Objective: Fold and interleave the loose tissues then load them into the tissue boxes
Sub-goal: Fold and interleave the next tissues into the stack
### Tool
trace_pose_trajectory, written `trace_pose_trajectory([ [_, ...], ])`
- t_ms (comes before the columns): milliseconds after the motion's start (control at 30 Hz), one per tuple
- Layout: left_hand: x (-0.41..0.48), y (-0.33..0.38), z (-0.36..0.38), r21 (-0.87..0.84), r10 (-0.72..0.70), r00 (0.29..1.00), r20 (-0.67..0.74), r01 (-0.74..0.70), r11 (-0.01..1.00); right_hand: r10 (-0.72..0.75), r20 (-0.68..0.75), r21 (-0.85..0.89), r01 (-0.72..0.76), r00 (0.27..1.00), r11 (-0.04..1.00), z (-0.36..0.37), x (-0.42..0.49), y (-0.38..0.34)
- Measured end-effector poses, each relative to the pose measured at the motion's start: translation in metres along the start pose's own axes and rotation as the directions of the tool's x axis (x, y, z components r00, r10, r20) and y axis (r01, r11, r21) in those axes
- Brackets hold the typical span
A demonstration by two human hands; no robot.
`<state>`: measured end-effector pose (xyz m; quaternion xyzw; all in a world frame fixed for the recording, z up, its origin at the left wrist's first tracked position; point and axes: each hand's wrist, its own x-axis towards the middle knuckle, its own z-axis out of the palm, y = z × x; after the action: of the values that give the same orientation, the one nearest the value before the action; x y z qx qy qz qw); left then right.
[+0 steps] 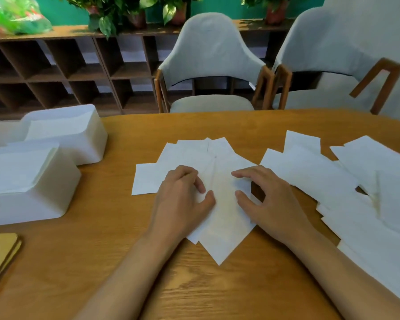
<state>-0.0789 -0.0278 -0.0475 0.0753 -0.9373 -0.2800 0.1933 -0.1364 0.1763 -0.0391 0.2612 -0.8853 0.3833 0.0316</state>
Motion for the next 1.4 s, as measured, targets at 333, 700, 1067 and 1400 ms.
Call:
trace_pose_trajectory([
  [333, 0.000, 0.009, -0.023, -0.260, 0.104, 0.991, 0.080, -0.080, 0.962, -0.043, -0.140, 0.022, 0.047, 0.989, 0.999, -0.003, -0.001, 0.003],
  [700, 0.001, 0.020, -0.055, -0.707, 0.223, 0.892, 0.395, 0.140, 0.693, -0.117, 0.030, 0.325, 0.101, 0.993, 0.940, -0.014, -0.003, -0.008],
  [1067, 0.003, 0.019, -0.043, -0.626, -0.018, 0.975, 0.222, 0.157, 0.764, 0.073, -0.096, 0.451, -0.022, 0.993, 0.892, -0.027, -0.001, -0.011],
  [1400, 0.004, 0.015, -0.030, -0.641, -0.118, 0.965, 0.234, 0.245, 0.728, 0.007, 0.118, 0.412, -0.055, 0.993, 0.910, -0.023, -0.005, -0.005],
])
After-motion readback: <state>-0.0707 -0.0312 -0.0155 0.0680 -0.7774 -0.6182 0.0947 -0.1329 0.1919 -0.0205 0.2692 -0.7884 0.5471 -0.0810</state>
